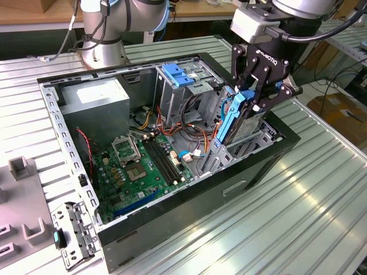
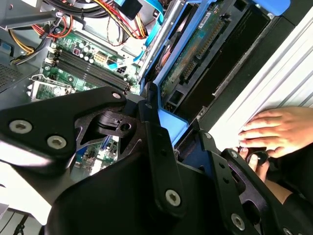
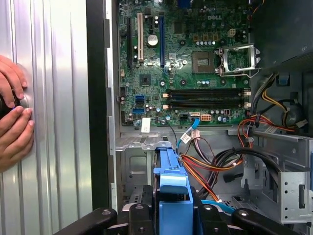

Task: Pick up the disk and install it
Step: 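Insert the disk into the insertion slot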

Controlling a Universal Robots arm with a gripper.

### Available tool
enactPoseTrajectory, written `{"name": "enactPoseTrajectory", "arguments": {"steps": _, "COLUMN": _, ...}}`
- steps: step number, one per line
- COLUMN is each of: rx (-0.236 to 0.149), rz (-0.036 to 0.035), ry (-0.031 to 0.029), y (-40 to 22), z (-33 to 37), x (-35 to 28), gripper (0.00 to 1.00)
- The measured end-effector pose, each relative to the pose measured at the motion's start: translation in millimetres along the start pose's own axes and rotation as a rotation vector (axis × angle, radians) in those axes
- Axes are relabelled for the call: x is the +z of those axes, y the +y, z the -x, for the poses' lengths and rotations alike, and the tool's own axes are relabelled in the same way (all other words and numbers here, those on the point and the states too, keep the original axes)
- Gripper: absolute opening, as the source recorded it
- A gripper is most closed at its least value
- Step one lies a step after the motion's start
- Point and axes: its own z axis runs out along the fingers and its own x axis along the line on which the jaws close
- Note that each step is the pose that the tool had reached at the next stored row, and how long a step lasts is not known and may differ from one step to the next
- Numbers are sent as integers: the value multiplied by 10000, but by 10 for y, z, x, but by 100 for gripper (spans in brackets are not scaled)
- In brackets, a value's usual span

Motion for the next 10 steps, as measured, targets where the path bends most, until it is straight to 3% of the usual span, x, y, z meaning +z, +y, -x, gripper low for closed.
{"name": "enactPoseTrajectory", "arguments": {"steps": 10, "rx": 0, "rz": 0, "ry": 3, "y": 3, "z": 4, "x": 156, "gripper": 37}}
